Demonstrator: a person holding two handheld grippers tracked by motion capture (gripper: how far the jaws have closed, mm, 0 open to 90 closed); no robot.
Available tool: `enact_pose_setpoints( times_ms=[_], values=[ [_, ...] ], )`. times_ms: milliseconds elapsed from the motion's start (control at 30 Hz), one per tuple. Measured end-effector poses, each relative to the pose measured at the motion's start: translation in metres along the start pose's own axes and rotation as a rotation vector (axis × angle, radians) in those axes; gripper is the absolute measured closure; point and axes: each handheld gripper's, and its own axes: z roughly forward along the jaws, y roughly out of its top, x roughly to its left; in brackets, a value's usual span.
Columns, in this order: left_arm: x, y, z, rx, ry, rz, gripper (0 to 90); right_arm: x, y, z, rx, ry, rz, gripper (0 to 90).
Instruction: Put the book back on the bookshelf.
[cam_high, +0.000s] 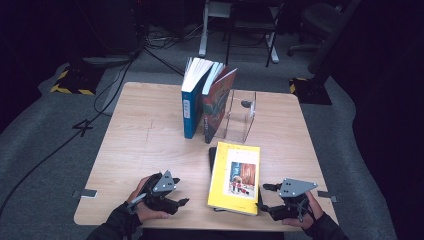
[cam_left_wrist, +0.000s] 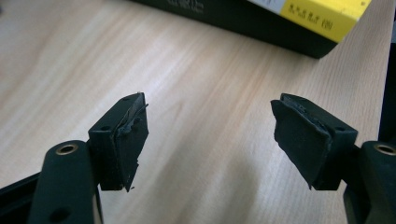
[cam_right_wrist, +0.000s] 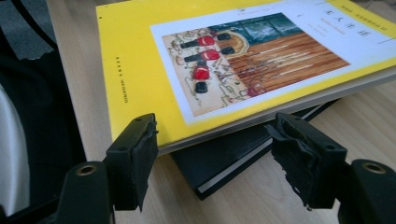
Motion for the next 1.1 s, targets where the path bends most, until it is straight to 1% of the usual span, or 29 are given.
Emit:
enact_pose_setpoints(
  times_ms=[67, 133, 200, 233, 267, 333, 400, 467, 533, 567, 700, 767, 800, 833, 900, 1000, 1100],
  values=[
    [-0.005, -0.002, 0.002, 0.02, -0.002, 0.009, 26.4, 0.0, 0.0, 0.001, 0.023, 0.004, 0.03, 32.2],
    [-0.007, -0.003, 0.005, 0.032, -0.006, 0.022, 25.9, -0.002, 0.001, 0.003, 0.043, 0.029, 0.085, 31.1],
    [-0.007, -0.004, 0.008, 0.038, 0.0, 0.018, 25.8, -0.005, 0.003, 0.006, 0.065, 0.036, 0.11, 28.0],
    [-0.007, -0.004, 0.009, 0.039, -0.001, 0.013, 25.7, -0.008, 0.003, 0.007, 0.07, 0.055, 0.134, 27.0],
    [-0.006, -0.005, 0.011, 0.049, 0.004, 0.015, 25.7, -0.01, 0.004, 0.008, 0.072, 0.061, 0.139, 27.1],
    [-0.006, -0.006, 0.014, 0.059, 0.006, 0.016, 25.6, -0.012, 0.007, 0.009, 0.073, 0.083, 0.132, 27.2],
    [-0.006, -0.006, 0.015, 0.054, 0.011, 0.023, 25.0, -0.014, 0.009, 0.011, 0.088, 0.076, 0.13, 25.4],
    [-0.006, -0.006, 0.016, 0.05, 0.015, 0.029, 24.9, -0.016, 0.01, 0.012, 0.091, 0.073, 0.13, 25.4],
    [-0.005, -0.006, 0.017, 0.042, 0.015, 0.031, 23.3, -0.022, 0.012, 0.017, 0.098, 0.083, 0.155, 23.5],
    [-0.005, -0.006, 0.018, 0.044, 0.014, 0.035, 22.6, -0.024, 0.013, 0.019, 0.101, 0.09, 0.158, 23.1],
    [-0.004, -0.005, 0.019, 0.045, 0.004, 0.039, 21.5, -0.034, 0.016, 0.027, 0.112, 0.131, 0.194, 19.3],
    [-0.002, -0.004, 0.019, 0.046, -0.002, 0.045, 21.1, -0.037, 0.016, 0.028, 0.113, 0.137, 0.197, 17.9],
    [-0.002, -0.004, 0.02, 0.046, -0.002, 0.046, 21.1, -0.042, 0.017, 0.033, 0.131, 0.161, 0.224, 15.6],
    [-0.002, -0.004, 0.02, 0.047, -0.002, 0.044, 21.0, -0.045, 0.018, 0.035, 0.132, 0.165, 0.232, 14.7],
    [-0.002, -0.003, 0.021, 0.047, 0.0, 0.044, 21.1, -0.048, 0.02, 0.037, 0.139, 0.161, 0.239, 14.4],
    [-0.002, -0.001, 0.022, 0.046, 0.002, 0.04, 21.1, -0.049, 0.022, 0.038, 0.143, 0.156, 0.224, 14.6],
    [-0.001, -0.001, 0.023, 0.045, -0.001, 0.045, 21.2, -0.047, 0.023, 0.037, 0.142, 0.147, 0.21, 14.8]
  ],
)
